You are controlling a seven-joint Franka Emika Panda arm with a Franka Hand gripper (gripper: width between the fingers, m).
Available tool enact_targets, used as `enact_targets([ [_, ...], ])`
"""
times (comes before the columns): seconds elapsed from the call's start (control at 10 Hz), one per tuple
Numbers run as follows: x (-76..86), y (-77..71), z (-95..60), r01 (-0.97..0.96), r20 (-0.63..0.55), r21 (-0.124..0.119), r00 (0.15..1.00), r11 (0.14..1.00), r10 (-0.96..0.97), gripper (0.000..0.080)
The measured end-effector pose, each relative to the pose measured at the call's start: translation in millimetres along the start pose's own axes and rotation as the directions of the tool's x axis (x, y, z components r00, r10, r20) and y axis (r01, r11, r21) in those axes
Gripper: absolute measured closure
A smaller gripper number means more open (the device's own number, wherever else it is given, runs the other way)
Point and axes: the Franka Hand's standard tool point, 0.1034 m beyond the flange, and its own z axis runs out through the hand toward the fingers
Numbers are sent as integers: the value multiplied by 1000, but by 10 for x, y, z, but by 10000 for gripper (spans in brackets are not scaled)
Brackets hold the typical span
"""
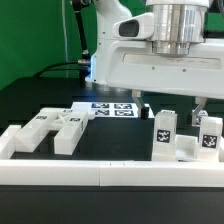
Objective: Assemble chair
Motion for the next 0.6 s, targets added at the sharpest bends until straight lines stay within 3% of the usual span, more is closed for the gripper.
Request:
enact_targets([
  [0.6,-179,42,-233,2,0,22,1000,1000,-2,151],
])
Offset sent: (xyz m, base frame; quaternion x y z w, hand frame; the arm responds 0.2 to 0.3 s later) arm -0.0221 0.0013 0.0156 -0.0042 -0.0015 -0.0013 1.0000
